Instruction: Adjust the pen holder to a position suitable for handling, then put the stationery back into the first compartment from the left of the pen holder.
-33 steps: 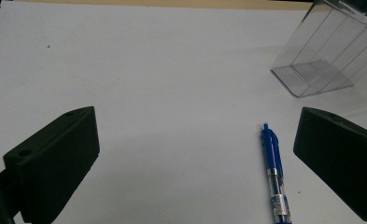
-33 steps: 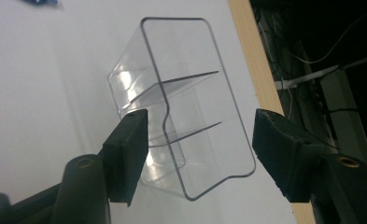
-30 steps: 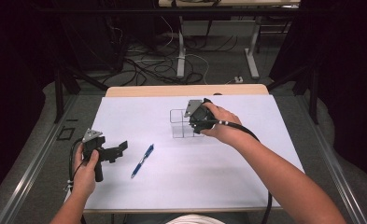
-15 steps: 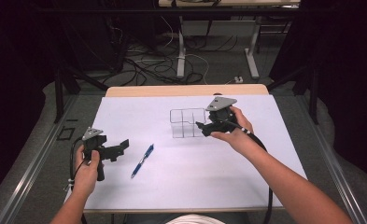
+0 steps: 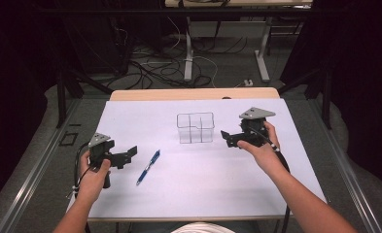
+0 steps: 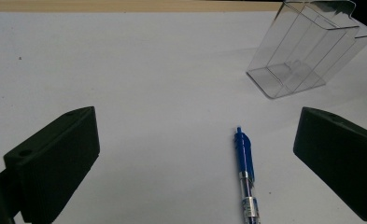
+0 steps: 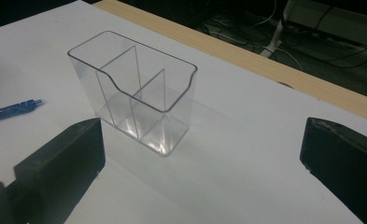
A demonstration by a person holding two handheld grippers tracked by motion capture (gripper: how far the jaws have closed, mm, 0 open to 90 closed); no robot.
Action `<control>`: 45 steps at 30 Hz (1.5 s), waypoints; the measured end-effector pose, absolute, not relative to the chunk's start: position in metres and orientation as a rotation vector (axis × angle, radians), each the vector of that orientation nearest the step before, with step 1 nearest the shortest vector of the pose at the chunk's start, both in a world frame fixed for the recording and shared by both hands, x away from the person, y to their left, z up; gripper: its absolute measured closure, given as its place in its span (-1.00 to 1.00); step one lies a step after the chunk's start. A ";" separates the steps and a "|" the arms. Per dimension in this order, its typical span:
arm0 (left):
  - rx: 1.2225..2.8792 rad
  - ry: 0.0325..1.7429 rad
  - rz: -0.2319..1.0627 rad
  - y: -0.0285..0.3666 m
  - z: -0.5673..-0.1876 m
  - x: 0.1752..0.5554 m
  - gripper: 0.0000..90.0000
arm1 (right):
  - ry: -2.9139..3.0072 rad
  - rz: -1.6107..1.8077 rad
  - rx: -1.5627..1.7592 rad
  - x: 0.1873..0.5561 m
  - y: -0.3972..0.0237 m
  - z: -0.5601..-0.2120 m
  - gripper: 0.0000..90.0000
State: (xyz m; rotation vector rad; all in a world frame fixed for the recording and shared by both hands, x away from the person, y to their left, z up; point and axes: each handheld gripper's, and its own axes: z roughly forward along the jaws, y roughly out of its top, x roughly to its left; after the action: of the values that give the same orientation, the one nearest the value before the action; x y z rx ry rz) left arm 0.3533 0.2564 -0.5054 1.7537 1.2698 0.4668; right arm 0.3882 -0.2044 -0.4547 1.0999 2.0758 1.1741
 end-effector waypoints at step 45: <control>1.957 1.237 0.539 0.231 -0.488 0.359 -0.45 | 1.872 1.161 1.342 0.361 -0.280 -0.498 -1.00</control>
State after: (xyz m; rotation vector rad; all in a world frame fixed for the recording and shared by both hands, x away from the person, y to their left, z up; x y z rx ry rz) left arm 0.3585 0.2314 -0.4879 1.9565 1.2370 0.5392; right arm 0.3607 -0.2796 -0.4980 1.3421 1.8720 1.1608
